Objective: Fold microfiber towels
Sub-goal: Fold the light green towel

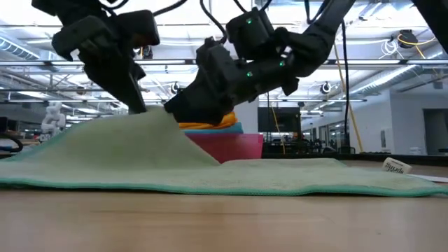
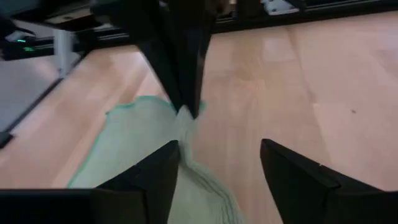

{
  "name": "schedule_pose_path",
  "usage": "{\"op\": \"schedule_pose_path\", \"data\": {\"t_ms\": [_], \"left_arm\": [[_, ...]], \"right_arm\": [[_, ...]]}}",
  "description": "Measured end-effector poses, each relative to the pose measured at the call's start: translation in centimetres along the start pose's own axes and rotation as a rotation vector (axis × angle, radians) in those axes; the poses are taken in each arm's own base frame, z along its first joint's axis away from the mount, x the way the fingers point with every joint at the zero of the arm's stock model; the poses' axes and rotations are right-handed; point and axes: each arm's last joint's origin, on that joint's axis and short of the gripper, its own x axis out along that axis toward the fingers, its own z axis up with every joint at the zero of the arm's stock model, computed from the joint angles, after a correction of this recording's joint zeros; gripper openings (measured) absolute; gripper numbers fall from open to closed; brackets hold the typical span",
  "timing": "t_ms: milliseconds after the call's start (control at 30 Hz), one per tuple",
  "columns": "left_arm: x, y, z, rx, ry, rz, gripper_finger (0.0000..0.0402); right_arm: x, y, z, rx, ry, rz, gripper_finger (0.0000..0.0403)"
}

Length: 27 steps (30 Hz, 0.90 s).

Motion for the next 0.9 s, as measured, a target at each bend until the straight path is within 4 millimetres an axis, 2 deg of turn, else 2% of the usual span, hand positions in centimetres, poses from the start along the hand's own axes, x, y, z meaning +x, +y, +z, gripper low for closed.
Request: {"op": "schedule_pose_path", "data": {"t_ms": [133, 267, 400, 600, 633, 767, 900], "left_arm": [[-0.5, -0.5, 0.6, 0.013, -0.024, 0.034, 0.0008], [-0.7, -0.5, 0.9, 0.000, -0.041, 0.053, 0.0011], [-0.8, -0.5, 1.1, -0.006, -0.054, 0.072, 0.0004], [-0.9, -0.6, 1.7, -0.035, -0.115, 0.064, 0.0024], [-0.9, -0.6, 1.7, -0.045, -0.121, 0.062, 0.0029], [-0.9, -0.7, 1.7, -0.154, -0.128, 0.072, 0.0059], [-0.9, -1.3, 0.7, -0.253, -0.085, 0.099, 0.0114]], "right_arm": [[0.0, -0.5, 0.2, 0.018, 0.002, 0.095, 0.0233], [-0.1, -0.5, 0.4, 0.000, -0.010, 0.141, 0.0216], [-0.2, -0.5, 0.8, -0.018, -0.047, 0.149, 0.0162], [-0.2, -0.7, 1.0, -0.038, -0.063, 0.155, 0.0026], [-0.2, -0.7, 1.0, -0.049, -0.062, 0.171, 0.0014], [-0.3, -0.7, 1.0, -0.082, -0.063, 0.186, 0.0015], [-0.6, -0.9, 1.0, -0.124, -0.035, 0.186, 0.0005]]}}
